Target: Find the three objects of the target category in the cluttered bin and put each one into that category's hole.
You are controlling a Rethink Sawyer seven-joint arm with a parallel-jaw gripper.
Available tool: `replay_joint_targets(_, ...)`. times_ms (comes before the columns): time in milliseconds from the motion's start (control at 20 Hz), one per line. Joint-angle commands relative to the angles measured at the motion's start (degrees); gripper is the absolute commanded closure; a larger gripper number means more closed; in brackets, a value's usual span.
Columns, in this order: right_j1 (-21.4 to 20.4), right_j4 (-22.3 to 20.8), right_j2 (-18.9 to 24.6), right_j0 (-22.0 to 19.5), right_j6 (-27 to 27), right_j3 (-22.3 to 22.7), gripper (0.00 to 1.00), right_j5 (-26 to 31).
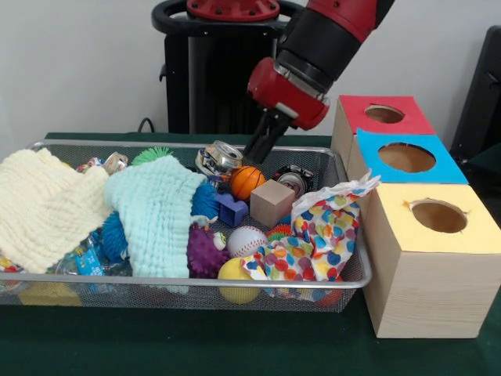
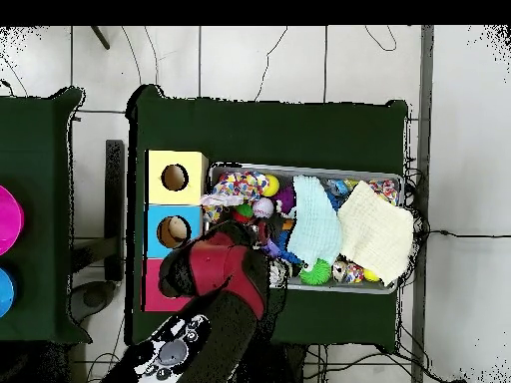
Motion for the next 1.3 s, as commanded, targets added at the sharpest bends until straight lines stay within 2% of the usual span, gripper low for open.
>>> replay_joint_targets(50,9.26,4.50,-0.20,-3.08,14.25,-7.66,1.00,-2.87)
replay_joint_targets(350,10.72,5.54,3.22,-5.58,13.24,-8.58,1.00,-6.41)
replay_joint_targets(450,10.21,4.65,6.10,-7.28,11.34,-8.45,1.00,-7.00)
replay_joint_targets(550,9.52,3.34,9.46,-9.34,8.39,-8.25,1.00,-4.64)
replay_joint_targets(750,10.29,3.07,5.84,-6.98,9.24,-7.90,1.00,-3.92)
replay_joint_targets(800,9.48,3.21,6.66,-7.10,9.34,-7.28,1.00,-3.48)
replay_joint_targets(950,8.63,3.27,4.41,-4.96,9.36,-8.19,1.00,-2.19)
replay_joint_targets(1300,6.70,3.59,7.48,-6.60,7.66,-9.01,1.00,1.40)
